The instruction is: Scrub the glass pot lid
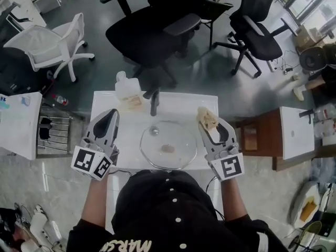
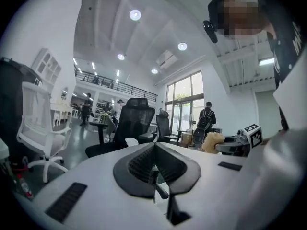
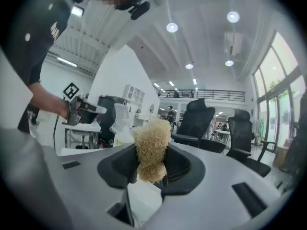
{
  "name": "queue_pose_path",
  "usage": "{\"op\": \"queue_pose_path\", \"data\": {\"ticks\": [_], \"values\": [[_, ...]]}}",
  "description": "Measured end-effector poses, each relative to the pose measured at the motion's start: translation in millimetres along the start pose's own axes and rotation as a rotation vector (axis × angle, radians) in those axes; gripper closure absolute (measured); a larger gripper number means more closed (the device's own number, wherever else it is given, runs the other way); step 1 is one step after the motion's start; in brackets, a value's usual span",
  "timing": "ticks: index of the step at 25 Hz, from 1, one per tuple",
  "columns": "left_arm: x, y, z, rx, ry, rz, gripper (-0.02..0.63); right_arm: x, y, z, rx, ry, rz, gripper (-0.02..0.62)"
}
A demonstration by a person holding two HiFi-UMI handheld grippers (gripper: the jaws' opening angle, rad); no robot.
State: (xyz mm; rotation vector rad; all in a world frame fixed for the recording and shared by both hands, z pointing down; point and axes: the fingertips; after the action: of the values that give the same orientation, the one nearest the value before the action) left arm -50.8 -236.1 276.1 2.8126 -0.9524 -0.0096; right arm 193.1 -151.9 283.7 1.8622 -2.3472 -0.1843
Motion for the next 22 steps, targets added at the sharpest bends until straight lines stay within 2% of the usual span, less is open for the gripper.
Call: {"op": "queue_pose_path", "data": {"ticks": [2,5,7,10,18,22], "values": [[-13,6,8,0.004,-0.016,0.05,0.58,-15,-19,12,0.078,-0.055,-0.074,0.439],[-26,13,17,-0.115,-0.093,0.111,0.58,-39,-36,36,0.163,-0.173,-0.156,0.439],[-29,9,25,-0.135,-0.146,0.126,0.58,-48,-36,52,0.16,-0.221,-0.188,0.439],[-31,-3,38,-0.053,-0.172,0.147,0.58,-55,-37,68,0.1,-0.248,-0.22,0.439],[-37,-6,48,0.06,-0.127,0.158,0.58,-61,-45,68,0.111,-0.243,-0.25,0.439],[-33,-15,50,0.101,-0.13,0.141,0.58,-58,-47,65,0.137,-0.234,-0.247,0.439]]}}
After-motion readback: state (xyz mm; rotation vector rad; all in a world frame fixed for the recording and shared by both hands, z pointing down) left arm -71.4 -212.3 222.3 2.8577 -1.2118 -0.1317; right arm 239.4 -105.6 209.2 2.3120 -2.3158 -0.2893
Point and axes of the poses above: the fingertips, and each gripper's own axes: x forward along the fingers, y to its left, z out of its top, and after that the axes turned 6 degrees about -z, right-handed
